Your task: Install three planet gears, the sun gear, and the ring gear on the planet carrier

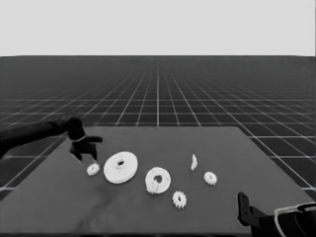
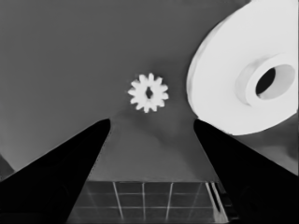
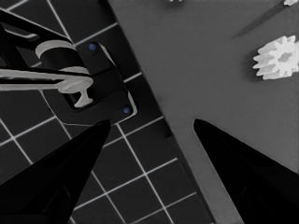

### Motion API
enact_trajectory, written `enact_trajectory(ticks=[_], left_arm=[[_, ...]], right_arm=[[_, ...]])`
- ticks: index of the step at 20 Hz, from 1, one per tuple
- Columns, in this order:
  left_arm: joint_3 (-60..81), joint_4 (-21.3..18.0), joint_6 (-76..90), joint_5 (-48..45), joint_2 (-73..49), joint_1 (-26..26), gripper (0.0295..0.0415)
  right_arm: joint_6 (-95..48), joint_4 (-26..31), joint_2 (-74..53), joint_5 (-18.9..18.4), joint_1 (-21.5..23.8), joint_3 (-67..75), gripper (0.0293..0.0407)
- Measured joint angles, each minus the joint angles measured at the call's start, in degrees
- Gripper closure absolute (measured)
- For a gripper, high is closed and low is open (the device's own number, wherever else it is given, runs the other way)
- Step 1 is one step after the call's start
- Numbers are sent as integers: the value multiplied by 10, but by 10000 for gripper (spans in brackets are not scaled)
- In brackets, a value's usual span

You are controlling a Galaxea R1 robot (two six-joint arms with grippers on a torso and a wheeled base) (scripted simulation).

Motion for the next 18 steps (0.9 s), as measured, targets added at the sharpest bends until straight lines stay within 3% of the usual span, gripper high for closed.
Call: enact_trajectory(ticks=[2,5,12,14,18], left_arm=[[-12,-1,9,-1,3,0,326],[-80,41,35,-74,37,85,326],[-108,48,47,-93,51,104,326],[-109,48,47,-93,51,104,395],[-109,48,48,-94,51,104,398]], right_arm=[[0,0,0,0,0,0,315],[0,0,0,0,0,0,315],[0,0,0,0,0,0,315],[0,0,0,0,0,0,315],[0,0,0,0,0,0,315]])
